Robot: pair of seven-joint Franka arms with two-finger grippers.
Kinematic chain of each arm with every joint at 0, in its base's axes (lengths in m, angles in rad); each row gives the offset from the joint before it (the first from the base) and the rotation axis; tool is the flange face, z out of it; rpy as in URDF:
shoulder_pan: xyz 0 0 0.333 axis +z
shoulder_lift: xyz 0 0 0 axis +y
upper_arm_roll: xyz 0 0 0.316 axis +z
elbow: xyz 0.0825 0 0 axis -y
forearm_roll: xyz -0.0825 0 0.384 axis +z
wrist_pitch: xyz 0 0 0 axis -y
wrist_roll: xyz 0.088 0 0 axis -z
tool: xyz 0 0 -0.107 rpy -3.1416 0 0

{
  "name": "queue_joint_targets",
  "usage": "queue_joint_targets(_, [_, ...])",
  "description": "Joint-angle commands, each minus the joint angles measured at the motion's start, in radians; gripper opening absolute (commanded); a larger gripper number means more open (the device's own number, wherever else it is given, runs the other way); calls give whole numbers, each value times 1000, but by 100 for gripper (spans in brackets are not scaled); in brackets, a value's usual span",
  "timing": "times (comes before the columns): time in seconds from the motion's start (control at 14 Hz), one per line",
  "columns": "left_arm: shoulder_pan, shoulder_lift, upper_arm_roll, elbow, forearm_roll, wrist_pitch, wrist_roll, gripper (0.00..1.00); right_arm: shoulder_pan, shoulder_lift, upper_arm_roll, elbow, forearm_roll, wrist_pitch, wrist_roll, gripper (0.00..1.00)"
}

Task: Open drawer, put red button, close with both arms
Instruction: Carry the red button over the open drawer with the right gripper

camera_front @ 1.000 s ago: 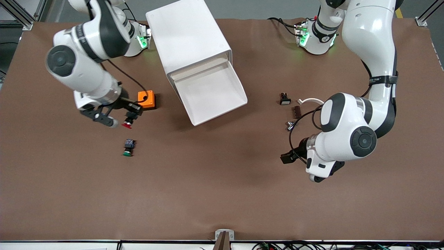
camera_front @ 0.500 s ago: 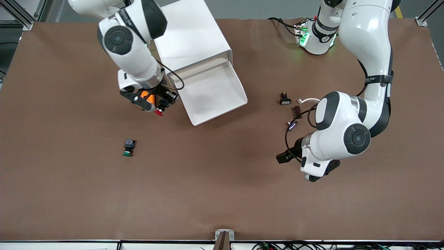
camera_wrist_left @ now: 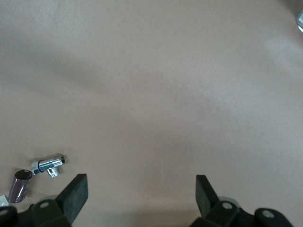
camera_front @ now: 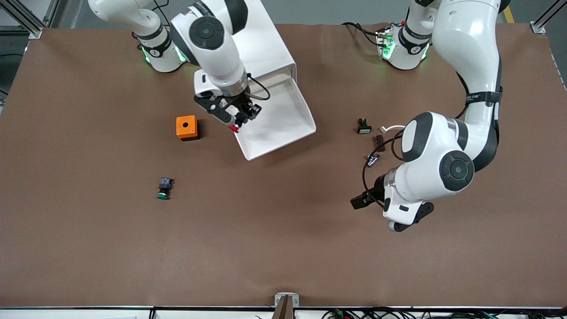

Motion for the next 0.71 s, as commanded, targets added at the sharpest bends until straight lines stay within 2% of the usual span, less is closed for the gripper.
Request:
queue_joint_targets(0.0, [5,-34,3,-32,29,5,5,100,57,78,-13,68,7,1,85,0])
queue_joint_targets(0.21, [-9,-35,1,-32,58,5,5,100,106,175,-15,148,0,3,152,0])
queue_joint_targets(0.64, [-12,-35,0,-33,58,5,5,100,132,212,-15,145,1,43,160,0])
